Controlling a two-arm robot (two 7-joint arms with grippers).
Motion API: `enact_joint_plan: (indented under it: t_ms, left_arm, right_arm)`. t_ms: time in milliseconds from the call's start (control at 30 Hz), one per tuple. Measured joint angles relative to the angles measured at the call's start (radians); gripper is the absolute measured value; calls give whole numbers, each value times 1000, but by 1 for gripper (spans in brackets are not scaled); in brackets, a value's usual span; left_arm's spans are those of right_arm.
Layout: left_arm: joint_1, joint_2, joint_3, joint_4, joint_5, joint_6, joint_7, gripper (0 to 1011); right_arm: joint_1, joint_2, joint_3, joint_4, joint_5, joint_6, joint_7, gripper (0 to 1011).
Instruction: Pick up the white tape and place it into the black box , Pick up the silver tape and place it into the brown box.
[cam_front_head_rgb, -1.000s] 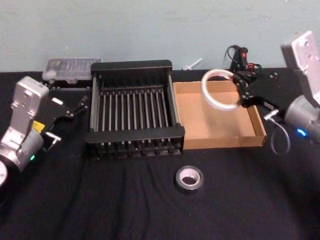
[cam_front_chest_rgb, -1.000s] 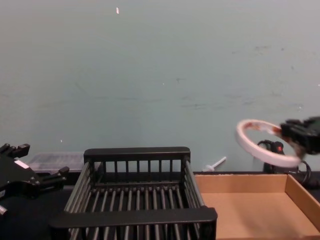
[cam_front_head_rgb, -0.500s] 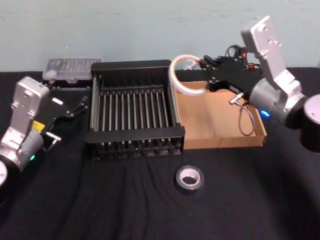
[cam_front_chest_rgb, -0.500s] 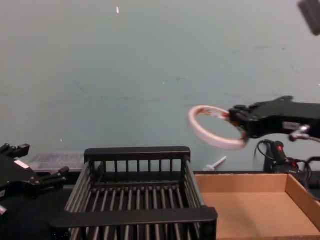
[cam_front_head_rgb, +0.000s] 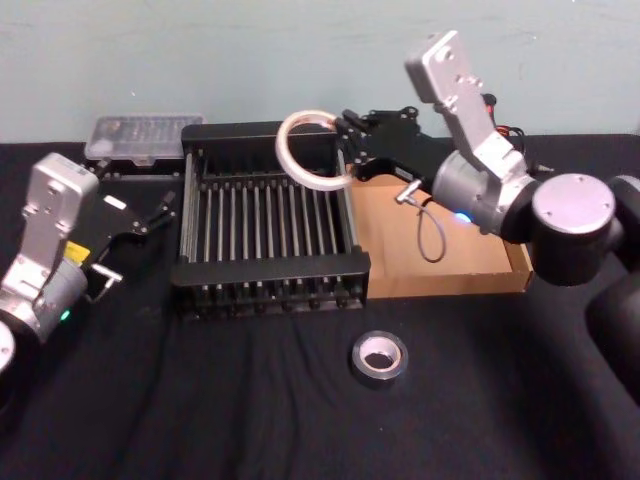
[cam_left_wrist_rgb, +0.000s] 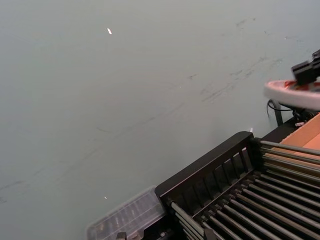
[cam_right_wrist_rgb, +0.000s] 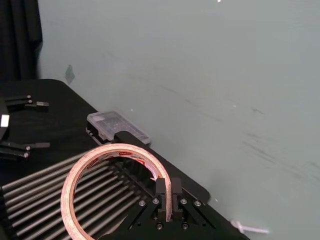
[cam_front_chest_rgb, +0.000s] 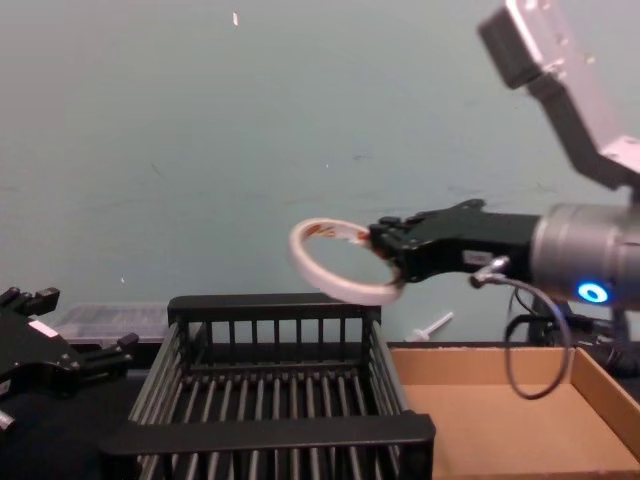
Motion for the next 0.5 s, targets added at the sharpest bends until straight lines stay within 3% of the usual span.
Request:
enact_joint_plan:
  t_ms: [500]
  left_arm:
    - [0,0,0,0,0,0,0,1001]
  right_arm:
    - [52,-76,-41,141,-44,-3,-23,71]
